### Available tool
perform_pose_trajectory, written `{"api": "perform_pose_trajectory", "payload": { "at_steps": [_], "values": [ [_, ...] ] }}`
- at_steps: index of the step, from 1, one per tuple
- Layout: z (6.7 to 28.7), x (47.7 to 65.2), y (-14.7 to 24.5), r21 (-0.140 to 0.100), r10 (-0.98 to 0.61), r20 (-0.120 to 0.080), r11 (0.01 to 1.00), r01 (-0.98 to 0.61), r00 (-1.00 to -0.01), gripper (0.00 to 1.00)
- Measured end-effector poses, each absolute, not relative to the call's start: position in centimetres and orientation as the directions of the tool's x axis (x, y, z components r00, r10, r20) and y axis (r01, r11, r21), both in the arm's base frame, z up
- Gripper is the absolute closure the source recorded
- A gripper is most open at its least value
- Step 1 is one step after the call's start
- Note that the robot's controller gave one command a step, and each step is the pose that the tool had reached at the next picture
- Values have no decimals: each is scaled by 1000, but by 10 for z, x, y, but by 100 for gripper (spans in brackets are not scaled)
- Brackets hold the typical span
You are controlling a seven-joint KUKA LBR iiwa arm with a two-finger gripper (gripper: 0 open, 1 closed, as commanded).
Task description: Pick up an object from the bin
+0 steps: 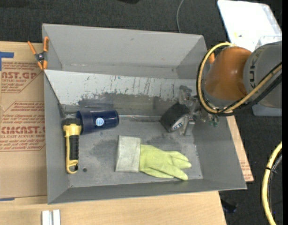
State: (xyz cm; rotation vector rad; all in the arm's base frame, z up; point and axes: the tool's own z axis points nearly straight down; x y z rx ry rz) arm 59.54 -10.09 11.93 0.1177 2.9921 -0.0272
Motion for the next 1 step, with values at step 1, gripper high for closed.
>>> {"api": "perform_pose_trajectory", "payload": {
  "at_steps": [1],
  "values": [
    [105,599,-91,16,245,-161,969,245,-956,0]
  ]
}}
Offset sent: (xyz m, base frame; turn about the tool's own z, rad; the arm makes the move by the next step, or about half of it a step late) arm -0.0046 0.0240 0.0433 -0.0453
